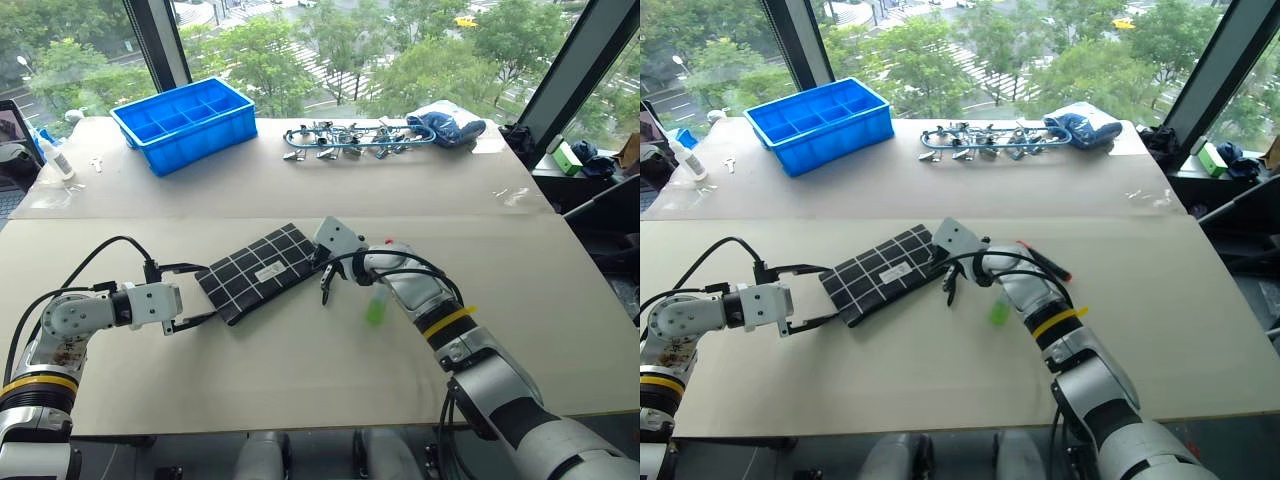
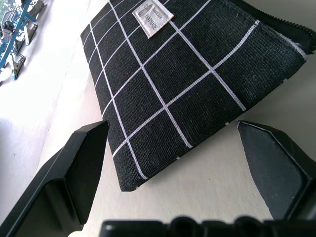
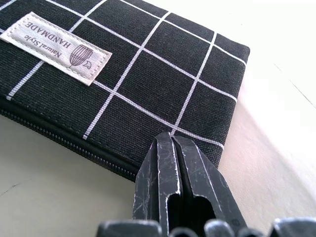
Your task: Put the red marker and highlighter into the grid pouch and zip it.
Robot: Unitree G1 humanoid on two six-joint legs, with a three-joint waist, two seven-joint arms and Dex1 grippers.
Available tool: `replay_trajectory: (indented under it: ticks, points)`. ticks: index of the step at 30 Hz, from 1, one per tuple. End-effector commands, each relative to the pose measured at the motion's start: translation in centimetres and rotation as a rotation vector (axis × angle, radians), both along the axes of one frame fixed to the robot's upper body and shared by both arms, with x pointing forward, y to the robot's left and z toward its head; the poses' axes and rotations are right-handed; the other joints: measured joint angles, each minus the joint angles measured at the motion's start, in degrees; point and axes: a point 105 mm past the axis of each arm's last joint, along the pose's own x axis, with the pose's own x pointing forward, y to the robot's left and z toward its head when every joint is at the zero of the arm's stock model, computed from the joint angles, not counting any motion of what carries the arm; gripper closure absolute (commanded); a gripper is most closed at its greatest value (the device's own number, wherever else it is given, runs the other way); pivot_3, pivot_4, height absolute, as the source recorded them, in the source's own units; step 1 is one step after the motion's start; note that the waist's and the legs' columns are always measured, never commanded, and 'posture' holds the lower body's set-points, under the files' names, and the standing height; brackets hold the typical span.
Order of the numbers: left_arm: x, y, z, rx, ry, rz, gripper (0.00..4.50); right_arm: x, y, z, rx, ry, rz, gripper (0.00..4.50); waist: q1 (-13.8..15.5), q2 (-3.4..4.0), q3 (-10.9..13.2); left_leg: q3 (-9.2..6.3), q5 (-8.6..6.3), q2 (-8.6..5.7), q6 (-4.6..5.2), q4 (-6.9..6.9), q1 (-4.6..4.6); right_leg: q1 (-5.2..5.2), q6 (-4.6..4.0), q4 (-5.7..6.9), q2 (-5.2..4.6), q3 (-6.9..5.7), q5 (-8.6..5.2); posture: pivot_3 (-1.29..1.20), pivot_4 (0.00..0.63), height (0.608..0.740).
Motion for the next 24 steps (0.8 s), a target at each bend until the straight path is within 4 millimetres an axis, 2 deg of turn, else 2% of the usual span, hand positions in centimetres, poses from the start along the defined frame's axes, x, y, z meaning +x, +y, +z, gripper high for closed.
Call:
replay_trajectory:
  ticks: [1, 4, 6, 9, 13, 20, 22, 24]
  points:
    - [-0.1, -0.9, -1.0, 0.005, 0.023, -0.033, 0.00, -0.1, -0.6, -0.6, -0.016, 0.022, -0.017, 4.46, 0.05, 0.02, -0.01, 0.00, 0.00, 0.00, 0.00, 0.00, 0.00, 0.00, 0.00, 0.00, 0.00, 0.00, 0.00, 0.00, 0.150, 0.740]
    - [-0.2, -2.0, -1.7, -0.014, 0.039, -0.045, 0.00, -0.1, -0.8, -0.3, -0.006, 0.022, -0.028, 4.46, 0.12, 0.06, -0.04, 0.00, 0.00, -0.01, 0.00, 0.00, 0.01, 0.05, 0.01, -0.01, -0.05, 0.00, 0.00, 0.00, 0.150, 0.740]
    - [-0.5, -3.7, -2.1, -0.072, 0.084, -0.058, 0.00, 0.0, -1.0, -0.3, -0.008, 0.018, -0.037, 4.46, 0.16, 0.07, -0.05, 0.00, 0.00, -0.01, 0.01, 0.00, 0.02, 0.06, 0.01, -0.02, -0.07, -0.01, 0.00, 0.00, 0.150, 0.740]
    - [-2.8, -6.7, -3.0, -0.129, 0.230, -0.126, 0.00, 0.0, -1.1, -0.2, 0.003, 0.023, -0.048, 4.46, 0.03, 0.09, -0.07, -0.01, -0.01, 0.02, 0.02, 0.00, 0.00, 0.09, 0.06, 0.04, -0.09, 0.01, 0.03, 0.00, 0.150, 0.740]
    - [-4.6, -8.4, -3.6, -0.097, 0.316, -0.160, 0.00, 0.0, -1.0, -0.1, 0.012, 0.029, -0.055, 4.46, -0.02, 0.11, -0.08, 0.02, -0.04, 0.03, 0.06, 0.00, 0.02, 0.10, 0.09, 0.21, -0.10, 0.05, 0.04, 0.00, 0.150, 0.740]
    - [-3.5, -8.3, -4.0, -0.049, 0.287, -0.102, 0.00, -0.1, -0.6, 0.0, 0.028, 0.036, -0.060, 4.46, 0.07, 0.14, -0.10, 0.02, -0.04, 0.00, 0.05, -0.01, 0.17, 0.19, 0.07, -0.09, -0.06, 0.05, 0.02, 0.00, 0.150, 0.740]
    - [-3.5, -7.5, -4.2, -0.010, 0.288, -0.091, 0.00, -0.1, -0.7, 0.0, 0.029, 0.038, -0.062, 4.46, 0.09, 0.15, -0.11, 0.02, -0.04, 0.00, 0.05, -0.02, 0.21, 0.22, 0.07, -0.09, -0.07, 0.06, 0.02, 0.00, 0.150, 0.740]
    - [-3.3, -5.9, -4.1, 0.058, 0.275, -0.067, 0.00, -0.1, -0.8, 0.0, 0.030, 0.038, -0.064, 4.46, 0.04, 0.16, -0.11, 0.02, -0.04, 0.00, 0.05, -0.02, 0.23, 0.23, 0.06, -0.08, -0.06, 0.07, 0.02, 0.00, 0.150, 0.740]
